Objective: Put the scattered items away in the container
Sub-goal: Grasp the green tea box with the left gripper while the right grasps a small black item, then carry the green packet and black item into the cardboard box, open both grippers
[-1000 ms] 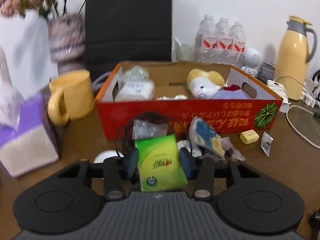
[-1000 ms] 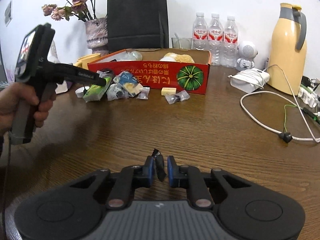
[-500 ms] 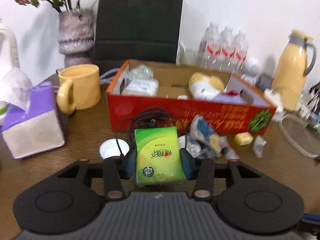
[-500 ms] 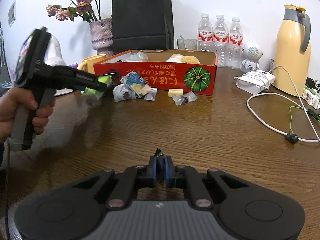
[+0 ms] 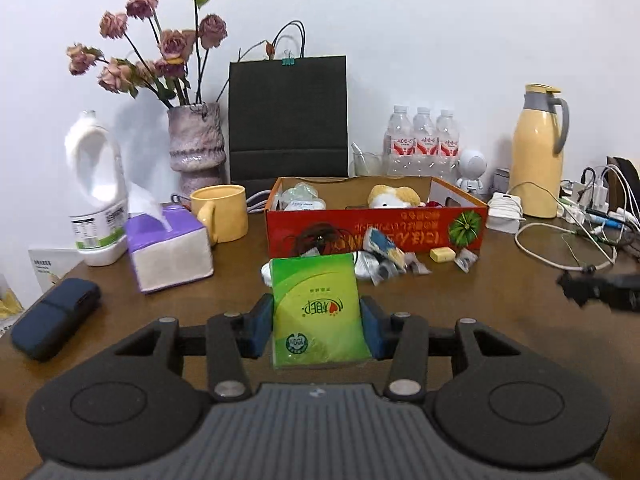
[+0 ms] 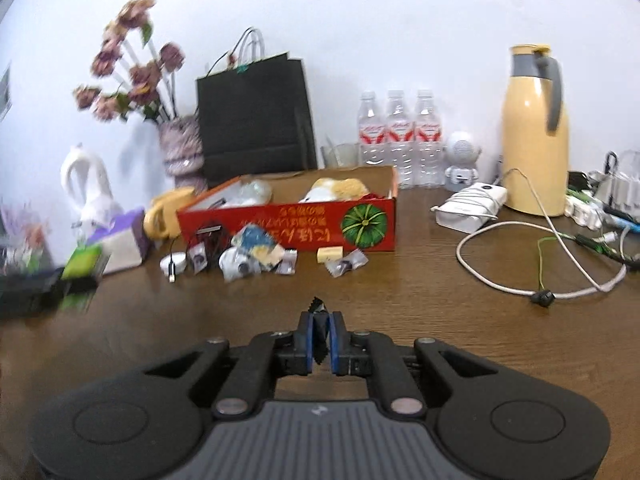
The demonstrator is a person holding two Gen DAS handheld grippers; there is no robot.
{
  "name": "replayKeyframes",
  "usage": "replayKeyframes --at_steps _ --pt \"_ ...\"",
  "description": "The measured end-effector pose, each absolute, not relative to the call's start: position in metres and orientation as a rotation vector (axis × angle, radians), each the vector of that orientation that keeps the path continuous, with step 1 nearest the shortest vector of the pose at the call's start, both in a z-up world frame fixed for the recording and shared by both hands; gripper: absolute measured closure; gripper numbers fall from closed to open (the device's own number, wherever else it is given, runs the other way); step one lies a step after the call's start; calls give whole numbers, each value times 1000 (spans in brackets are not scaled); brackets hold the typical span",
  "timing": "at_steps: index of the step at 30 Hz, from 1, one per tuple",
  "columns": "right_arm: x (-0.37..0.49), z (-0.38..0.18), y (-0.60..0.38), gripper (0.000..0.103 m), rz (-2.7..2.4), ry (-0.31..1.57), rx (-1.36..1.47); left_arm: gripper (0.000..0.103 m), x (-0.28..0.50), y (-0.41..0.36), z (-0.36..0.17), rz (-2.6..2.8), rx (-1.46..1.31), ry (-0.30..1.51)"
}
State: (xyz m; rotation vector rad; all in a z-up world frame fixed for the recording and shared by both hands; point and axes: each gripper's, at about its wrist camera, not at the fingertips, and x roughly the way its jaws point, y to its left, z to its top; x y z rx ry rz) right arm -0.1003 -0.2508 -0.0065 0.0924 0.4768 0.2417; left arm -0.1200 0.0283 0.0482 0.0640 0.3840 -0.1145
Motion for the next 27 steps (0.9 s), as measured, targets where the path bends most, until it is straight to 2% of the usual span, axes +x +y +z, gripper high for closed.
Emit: replayKeyframes --at_steps 8,13,19,25,27 --pt "-126 9 -235 96 266 413 88 57 -162 24 58 -99 55 326" --pt "-128 19 -231 96 279 406 120 57 -147 21 70 -122 41 309" --pt "-73 57 -221 96 288 343 91 56 -71 7 122 -190 2 237" --pt "49 147 -220 96 327 279 100 56 78 -15 197 -229 -7 288" --pt "93 172 -216 96 341 305 89 56 118 -21 207 -226 7 297"
